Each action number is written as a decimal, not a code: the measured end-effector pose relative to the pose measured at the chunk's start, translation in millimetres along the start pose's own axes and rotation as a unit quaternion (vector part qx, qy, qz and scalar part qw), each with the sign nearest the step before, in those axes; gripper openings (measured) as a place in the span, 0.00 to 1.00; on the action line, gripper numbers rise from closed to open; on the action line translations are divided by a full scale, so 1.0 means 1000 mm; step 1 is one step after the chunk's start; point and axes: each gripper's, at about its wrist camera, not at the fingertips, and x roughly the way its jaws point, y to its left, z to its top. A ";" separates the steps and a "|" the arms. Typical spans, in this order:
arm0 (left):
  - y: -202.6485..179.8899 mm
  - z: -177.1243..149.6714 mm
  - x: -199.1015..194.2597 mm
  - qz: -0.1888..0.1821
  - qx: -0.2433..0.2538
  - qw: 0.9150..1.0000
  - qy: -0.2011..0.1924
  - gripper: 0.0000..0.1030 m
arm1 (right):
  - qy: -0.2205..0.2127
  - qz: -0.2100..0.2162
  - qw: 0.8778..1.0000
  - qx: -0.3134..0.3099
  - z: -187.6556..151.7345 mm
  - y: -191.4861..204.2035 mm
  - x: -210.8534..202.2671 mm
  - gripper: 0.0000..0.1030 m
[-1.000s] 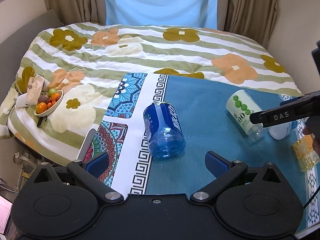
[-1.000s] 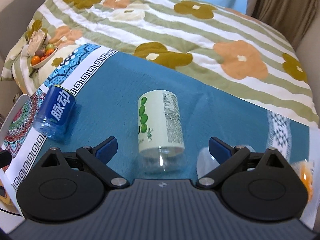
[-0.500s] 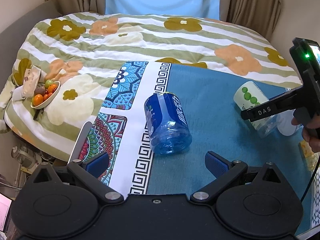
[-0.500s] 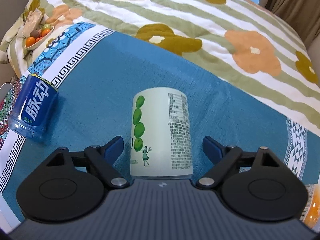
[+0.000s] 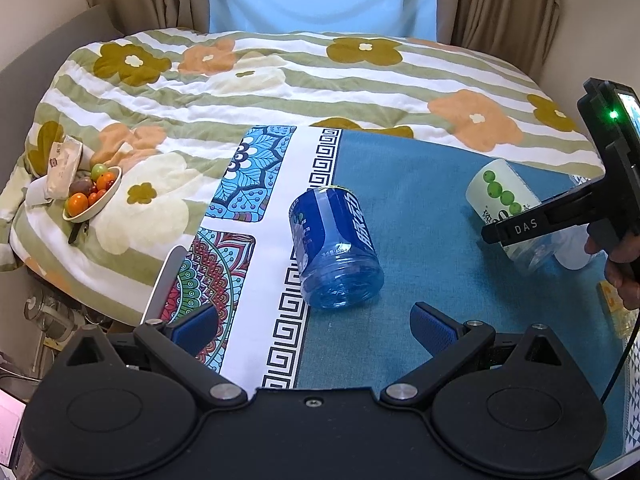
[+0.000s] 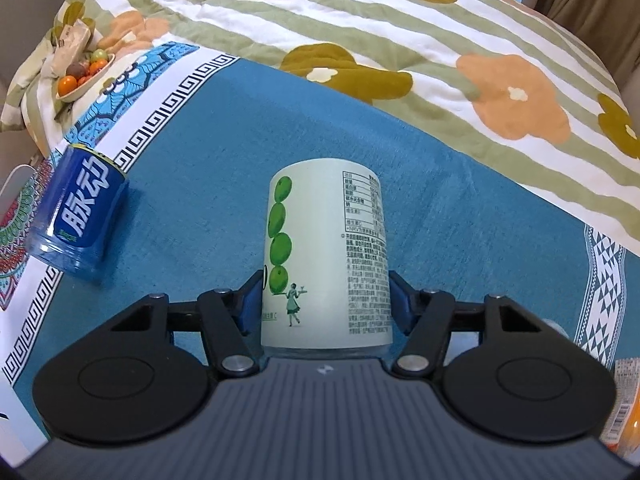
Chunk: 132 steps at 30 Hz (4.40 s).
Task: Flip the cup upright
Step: 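Lift the clear cup with the right gripper and carry it toward the left tool, then close the left gripper on the cup while the right gripper releases it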
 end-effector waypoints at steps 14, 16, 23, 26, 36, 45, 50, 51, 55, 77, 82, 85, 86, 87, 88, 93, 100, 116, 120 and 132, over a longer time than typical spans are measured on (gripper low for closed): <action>-0.004 -0.013 -0.026 -0.001 -0.004 1.000 -0.021 1.00 | -0.007 0.014 0.999 0.036 -0.041 0.020 -0.051 0.75; -0.004 -0.017 -0.031 -0.002 -0.006 1.000 -0.024 1.00 | -0.008 0.014 0.999 0.043 -0.051 0.024 -0.058 0.75; -0.005 -0.035 -0.046 -0.001 -0.010 0.999 -0.031 1.00 | -0.013 0.011 0.998 0.068 -0.092 0.035 -0.079 0.75; -0.007 -0.045 -0.051 -0.003 -0.010 0.999 -0.030 1.00 | -0.013 0.003 0.998 0.068 -0.108 0.043 -0.084 0.75; -0.007 -0.071 -0.055 -0.006 -0.004 1.000 -0.017 1.00 | -0.011 -0.011 0.996 0.084 -0.135 0.061 -0.075 0.75; 0.000 -0.079 -0.051 -0.002 -0.005 1.000 -0.007 1.00 | -0.016 -0.008 0.995 0.094 -0.130 0.071 -0.059 0.75; 0.004 -0.081 -0.049 -0.001 -0.005 1.000 -0.004 1.00 | -0.015 -0.011 0.996 0.091 -0.126 0.075 -0.053 0.75; 0.004 -0.081 -0.049 -0.001 -0.005 1.000 -0.003 1.00 | -0.015 -0.012 0.996 0.089 -0.126 0.075 -0.052 0.75; 0.005 -0.080 -0.048 0.000 -0.005 1.000 -0.001 1.00 | -0.013 -0.016 0.996 0.084 -0.126 0.076 -0.050 0.76; -0.006 -0.063 -0.059 0.002 -0.002 1.000 -0.019 1.00 | -0.024 0.048 0.989 0.135 -0.127 0.058 -0.079 0.93; -0.011 -0.061 -0.059 0.000 0.001 1.000 -0.022 1.00 | -0.026 0.052 0.989 0.137 -0.129 0.056 -0.084 0.93; -0.013 -0.058 -0.058 -0.002 0.002 1.000 -0.023 1.00 | -0.025 0.055 0.989 0.136 -0.129 0.056 -0.085 0.93; -0.014 -0.057 -0.059 -0.002 0.002 1.000 -0.024 1.00 | -0.026 0.056 0.989 0.135 -0.129 0.056 -0.086 0.93; -0.015 -0.057 -0.058 -0.002 0.003 1.000 -0.025 1.00 | -0.027 0.057 0.989 0.135 -0.128 0.056 -0.087 0.93; -0.016 -0.056 -0.058 -0.002 0.004 1.000 -0.025 1.00 | -0.029 0.057 0.989 0.135 -0.128 0.055 -0.089 0.93; -0.023 -0.046 -0.058 -0.007 0.006 1.000 -0.025 1.00 | -0.042 0.053 0.988 0.140 -0.132 0.045 -0.103 0.93; -0.051 -0.017 -0.043 -0.047 -0.002 0.999 0.012 1.00 | -0.069 0.027 0.984 0.162 -0.149 0.013 -0.134 0.93; -0.102 0.001 0.049 -0.057 -0.053 0.984 0.163 0.91 | -0.063 0.000 0.970 0.237 -0.213 -0.051 -0.144 0.93; -0.100 0.005 0.061 -0.052 -0.074 0.979 0.184 0.89 | -0.057 0.007 0.968 0.245 -0.219 -0.060 -0.136 0.93; -0.100 0.006 0.086 -0.055 -0.090 0.970 0.220 0.65 | -0.048 0.013 0.970 0.239 -0.213 -0.062 -0.123 0.93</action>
